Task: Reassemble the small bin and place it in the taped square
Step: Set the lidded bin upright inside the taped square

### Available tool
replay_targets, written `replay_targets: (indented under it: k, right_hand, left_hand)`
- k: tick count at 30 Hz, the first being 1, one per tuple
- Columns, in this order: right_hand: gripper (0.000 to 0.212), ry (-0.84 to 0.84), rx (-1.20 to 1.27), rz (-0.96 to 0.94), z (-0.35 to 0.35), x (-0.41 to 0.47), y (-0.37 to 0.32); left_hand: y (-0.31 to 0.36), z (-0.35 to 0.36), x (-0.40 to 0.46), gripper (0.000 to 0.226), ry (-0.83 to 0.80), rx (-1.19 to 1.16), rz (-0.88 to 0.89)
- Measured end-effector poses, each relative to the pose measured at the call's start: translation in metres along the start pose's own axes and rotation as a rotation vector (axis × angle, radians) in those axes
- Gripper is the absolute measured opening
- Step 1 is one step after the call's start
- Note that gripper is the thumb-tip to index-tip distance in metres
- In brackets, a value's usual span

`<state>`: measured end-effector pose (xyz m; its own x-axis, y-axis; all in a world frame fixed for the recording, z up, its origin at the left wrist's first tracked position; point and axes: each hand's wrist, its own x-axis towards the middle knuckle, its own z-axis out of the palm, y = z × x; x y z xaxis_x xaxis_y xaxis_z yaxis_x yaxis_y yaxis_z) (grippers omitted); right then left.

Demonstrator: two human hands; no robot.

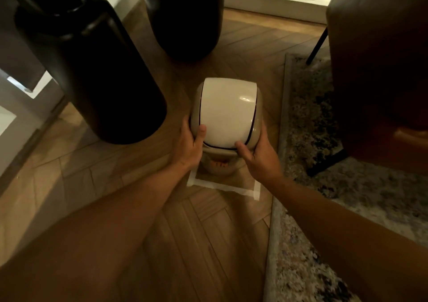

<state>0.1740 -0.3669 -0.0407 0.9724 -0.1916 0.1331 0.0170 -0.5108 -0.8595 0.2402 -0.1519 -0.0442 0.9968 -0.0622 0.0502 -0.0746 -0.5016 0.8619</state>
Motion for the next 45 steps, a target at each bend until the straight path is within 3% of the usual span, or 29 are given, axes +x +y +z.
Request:
replay_targets:
  k: [13,18,24,28,31,34,37,45]
  right_hand:
    - [0.09,-0.122,0.029,-0.022,-0.012,0.089,0.01]
    - [0.098,-0.181,0.054,0.088,-0.017,0.119,0.001]
    - [0.103,-0.215,-0.062,0.176,-0.019,0.133,-0.006]
    - [0.096,-0.372,-0.046,0.223,-0.036,0.142,-0.009]
    - [0.077,-0.222,-0.086,0.333,-0.046,0.142,-0.011]
    - [0.054,-0.135,0.04,0.464,-0.047,0.141,-0.011]
    - [0.057,-0.173,0.133,0.549,-0.041,0.133,-0.014]
    - [0.058,-0.159,0.24,0.565,-0.044,0.113,-0.024]
  left_hand:
    - [0.009,0.008,0.075,0.106,-0.105,0.062,-0.016]
    - [0.016,0.007,0.113,0.09,-0.15,0.057,-0.075]
    - [0.025,-0.009,0.118,0.082,-0.352,0.059,-0.126]
    - [0.03,-0.025,0.125,0.063,-0.277,0.035,-0.177]
    - [0.029,-0.026,0.128,0.051,-0.232,0.008,-0.337]
    - [0.026,-0.023,0.13,0.047,-0.188,-0.048,-0.425]
    - [0.023,-0.021,0.13,0.052,-0.168,-0.101,-0.438]
    - [0.02,-0.024,0.11,0.057,-0.219,-0.205,-0.437]
